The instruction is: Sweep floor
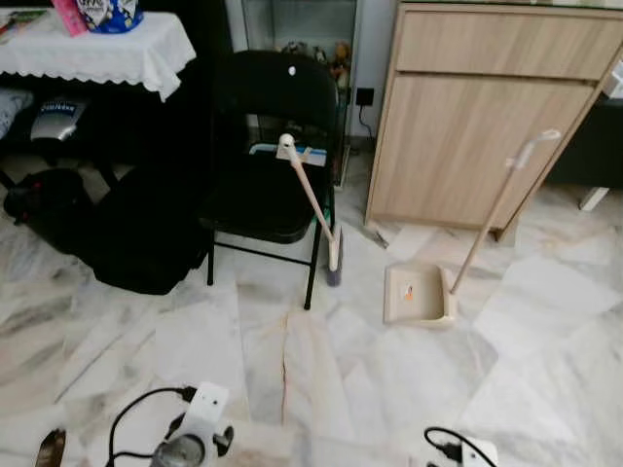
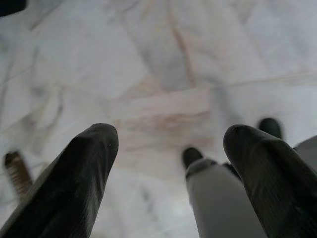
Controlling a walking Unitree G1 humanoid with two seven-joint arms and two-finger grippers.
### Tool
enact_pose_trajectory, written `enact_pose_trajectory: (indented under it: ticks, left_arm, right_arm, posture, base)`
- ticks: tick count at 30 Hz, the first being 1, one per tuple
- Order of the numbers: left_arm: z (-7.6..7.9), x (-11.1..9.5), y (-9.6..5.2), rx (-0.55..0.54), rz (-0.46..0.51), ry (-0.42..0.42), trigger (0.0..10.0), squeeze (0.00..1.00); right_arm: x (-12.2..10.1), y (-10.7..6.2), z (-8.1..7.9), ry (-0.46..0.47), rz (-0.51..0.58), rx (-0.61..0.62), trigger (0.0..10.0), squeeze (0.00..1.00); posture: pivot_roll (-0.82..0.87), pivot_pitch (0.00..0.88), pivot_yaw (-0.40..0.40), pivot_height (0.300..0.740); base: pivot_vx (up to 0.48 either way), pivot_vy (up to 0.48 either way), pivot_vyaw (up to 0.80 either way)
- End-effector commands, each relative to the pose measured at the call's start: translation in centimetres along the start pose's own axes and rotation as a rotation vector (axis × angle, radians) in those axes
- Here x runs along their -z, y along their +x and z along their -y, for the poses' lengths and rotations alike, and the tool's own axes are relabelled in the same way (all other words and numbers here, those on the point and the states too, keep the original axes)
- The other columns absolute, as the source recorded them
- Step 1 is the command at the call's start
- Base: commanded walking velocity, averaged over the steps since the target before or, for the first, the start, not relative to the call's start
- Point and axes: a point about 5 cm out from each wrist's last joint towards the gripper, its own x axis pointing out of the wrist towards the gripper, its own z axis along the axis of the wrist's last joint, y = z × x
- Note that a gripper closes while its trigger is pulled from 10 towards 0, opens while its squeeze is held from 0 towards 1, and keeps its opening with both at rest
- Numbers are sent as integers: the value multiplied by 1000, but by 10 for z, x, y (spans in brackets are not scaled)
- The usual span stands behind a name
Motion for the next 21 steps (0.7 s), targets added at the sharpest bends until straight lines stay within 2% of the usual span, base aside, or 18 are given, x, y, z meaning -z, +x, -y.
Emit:
enact_pose_trajectory:
  ticks: [1, 7, 14, 19, 21]
  left_arm:
    - [-7, 6, -2, -25, -20, -13, 10000, 0]
    - [-9, 6, -2, -31, -20, -16, 10000, 0]
    - [-10, 4, -2, -31, -3, -41, 10000, 0]
    - [-9, 3, -1, -22, -1, -63, 10000, 0]
    - [-10, 2, -1, -22, 4, -74, 10000, 0]
  right_arm:
    - [7, -2, -2, 9, -20, -2, 10000, 0]
    - [9, -3, 2, 10, -29, 2, 10000, 0]
    - [13, -6, 15, 13, -40, 15, 10000, 0]
    - [12, -5, 12, 15, -40, 15, 10000, 0]
    - [10, -4, 9, 18, -37, 14, 10000, 0]
  posture:
    - [-17, 120, -27, 740]
    - [-18, 120, -26, 740]
    - [-24, 110, -23, 740]
    - [-29, 92, -18, 740]
    - [-31, 76, -12, 740]
  base:
    - [0, 0, 0]
    - [0, 0, 0]
    - [0, 0, 0]
    - [0, 0, 0]
    - [323, 0, 0]
